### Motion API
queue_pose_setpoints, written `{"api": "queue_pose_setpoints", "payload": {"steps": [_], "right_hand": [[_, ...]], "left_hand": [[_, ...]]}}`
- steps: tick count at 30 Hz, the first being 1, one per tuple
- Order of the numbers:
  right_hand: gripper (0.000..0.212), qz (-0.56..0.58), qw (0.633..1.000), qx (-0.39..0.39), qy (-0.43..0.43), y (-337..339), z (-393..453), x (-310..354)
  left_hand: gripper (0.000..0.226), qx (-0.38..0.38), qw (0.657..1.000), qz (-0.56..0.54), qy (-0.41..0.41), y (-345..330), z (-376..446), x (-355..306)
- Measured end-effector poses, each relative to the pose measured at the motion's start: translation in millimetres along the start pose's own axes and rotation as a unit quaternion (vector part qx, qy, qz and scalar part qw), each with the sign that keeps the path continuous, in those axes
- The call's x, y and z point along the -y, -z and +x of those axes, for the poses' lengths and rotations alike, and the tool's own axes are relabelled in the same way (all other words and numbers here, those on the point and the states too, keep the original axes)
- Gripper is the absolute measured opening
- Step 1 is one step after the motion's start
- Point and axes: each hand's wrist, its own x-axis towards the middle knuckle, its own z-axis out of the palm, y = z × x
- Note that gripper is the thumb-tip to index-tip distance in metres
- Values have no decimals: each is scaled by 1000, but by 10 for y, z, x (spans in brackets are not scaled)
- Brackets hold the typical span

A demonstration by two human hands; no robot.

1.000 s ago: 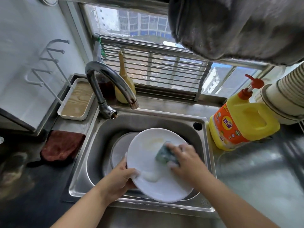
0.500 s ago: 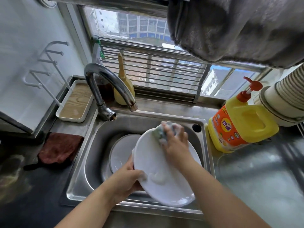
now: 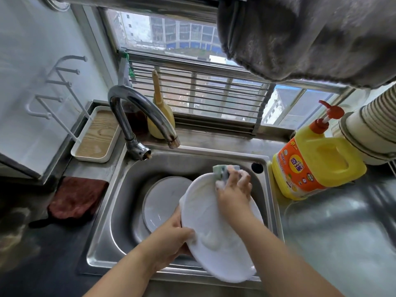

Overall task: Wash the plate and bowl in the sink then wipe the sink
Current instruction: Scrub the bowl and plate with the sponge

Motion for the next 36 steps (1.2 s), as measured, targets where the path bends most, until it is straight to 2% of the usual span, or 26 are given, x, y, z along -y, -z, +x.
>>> {"api": "queue_pose_setpoints", "payload": {"steps": [1,3,4,5,6,8,9,10,11,13,16,18,20,21,23,27,29,32,33,36], "right_hand": [[49,17,997,-21,79,-20,-165,90],[45,8,961,-18,276,-190,-393,201],[44,5,946,-2,324,-259,-358,201],[45,12,949,5,314,-248,-224,175],[46,12,965,-9,260,-202,-69,114],[49,-26,995,-21,90,-57,166,-106],[48,-54,999,0,2,-21,198,-226],[48,-63,997,24,-42,-36,172,-278],[49,-54,997,35,-44,-87,101,-279],[60,-41,996,67,39,-250,-131,-113],[51,48,984,105,136,-205,-370,213],[51,67,959,117,248,-28,-461,252],[49,45,925,163,339,80,-541,72],[48,30,922,179,343,142,-545,-62],[46,-3,938,181,295,261,-453,-333],[47,-12,986,82,145,271,-86,-294],[45,55,984,55,159,156,-83,-11],[42,64,943,148,290,94,-418,50],[41,57,936,169,303,135,-498,-83],[41,-1,962,141,232,313,-313,-532]], "left_hand": [[82,2,1000,-6,0,-20,9,15],[79,-4,1000,-28,-2,-41,17,32],[78,-8,999,-32,-2,-41,10,28],[78,-9,1000,-27,-3,-33,-3,12],[79,-8,1000,-20,-4,-18,-18,-3],[80,-11,1000,-13,-6,13,-43,-22],[80,-13,1000,-10,-7,19,-45,-26],[80,-15,1000,-5,-6,15,-40,-25],[80,-16,1000,0,-4,-4,-32,-20],[81,-17,1000,6,2,-58,-4,1],[74,-25,1000,-4,-1,-64,24,-13],[69,-46,998,-30,-11,16,24,-57],[71,-60,996,-59,-15,110,9,-76],[76,-59,996,-71,-17,149,2,-69],[82,-62,994,-88,-24,179,-17,-41],[80,-41,998,-53,-23,50,-17,-19],[77,-31,998,-47,-29,-12,16,-83],[68,-46,995,-73,-58,77,24,-198],[69,-54,993,-83,-68,140,14,-216],[78,-66,991,-82,-79,220,-36,-212]]}}
